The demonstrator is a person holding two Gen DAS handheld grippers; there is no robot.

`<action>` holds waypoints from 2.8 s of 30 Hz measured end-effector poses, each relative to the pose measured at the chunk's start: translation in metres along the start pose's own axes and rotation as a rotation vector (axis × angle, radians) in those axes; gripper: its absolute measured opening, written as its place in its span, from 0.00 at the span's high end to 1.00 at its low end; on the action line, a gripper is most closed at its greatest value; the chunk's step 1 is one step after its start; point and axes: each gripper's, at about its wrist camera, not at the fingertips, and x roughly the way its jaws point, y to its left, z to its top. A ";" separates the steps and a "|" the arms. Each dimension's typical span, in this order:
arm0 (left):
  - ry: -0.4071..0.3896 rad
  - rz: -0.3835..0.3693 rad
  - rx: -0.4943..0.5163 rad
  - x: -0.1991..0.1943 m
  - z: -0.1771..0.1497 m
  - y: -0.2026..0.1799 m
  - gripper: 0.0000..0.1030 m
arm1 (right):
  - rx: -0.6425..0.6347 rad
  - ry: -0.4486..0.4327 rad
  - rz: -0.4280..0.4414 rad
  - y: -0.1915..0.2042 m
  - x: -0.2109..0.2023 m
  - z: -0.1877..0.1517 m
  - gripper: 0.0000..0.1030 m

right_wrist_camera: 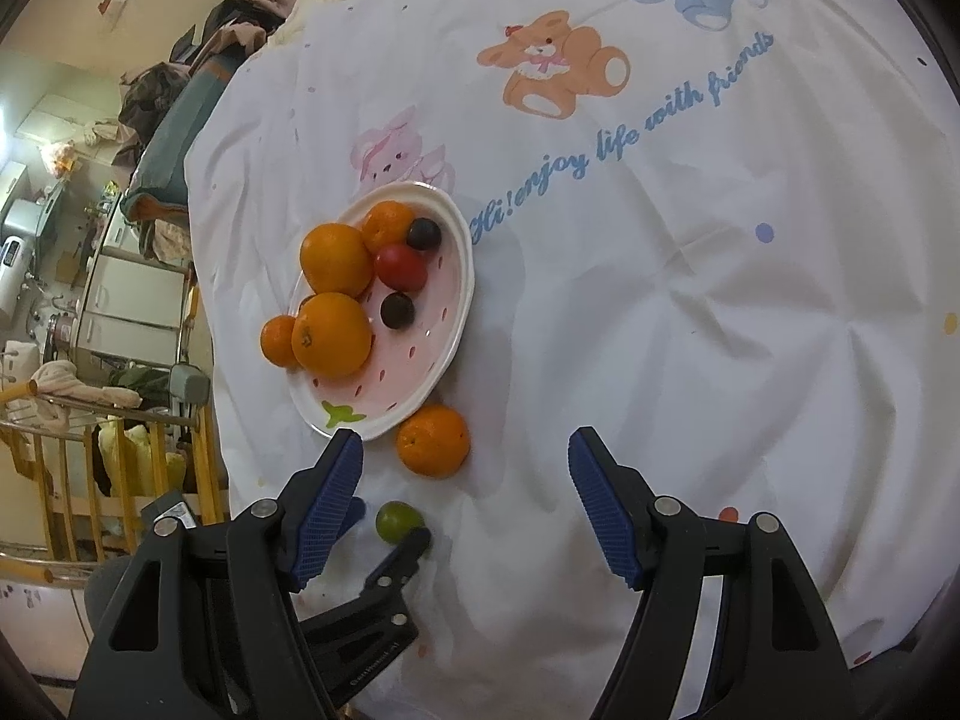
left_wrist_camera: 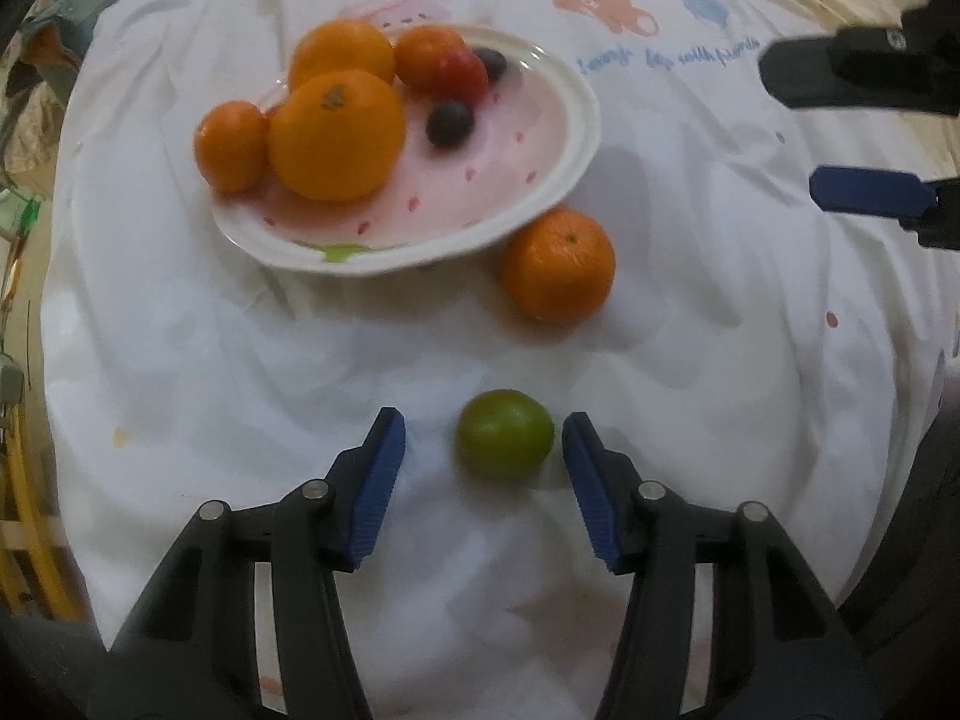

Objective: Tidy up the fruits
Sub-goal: 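Grasp a green cherry tomato with the left tool while the right tool grasps a mandarin, then place the green tomato and mandarin on the plate, opening both tools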

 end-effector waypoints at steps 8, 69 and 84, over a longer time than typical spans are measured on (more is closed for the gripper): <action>0.007 -0.046 -0.003 -0.004 0.001 0.000 0.75 | -0.004 0.014 -0.020 0.000 0.006 -0.001 0.28; -0.017 -0.151 -0.342 -0.029 0.074 0.069 0.75 | -0.235 -0.018 -0.009 0.048 0.030 0.067 0.58; 0.051 -0.139 -0.375 0.012 0.080 0.066 0.74 | -0.263 0.121 -0.029 0.046 0.089 0.081 0.57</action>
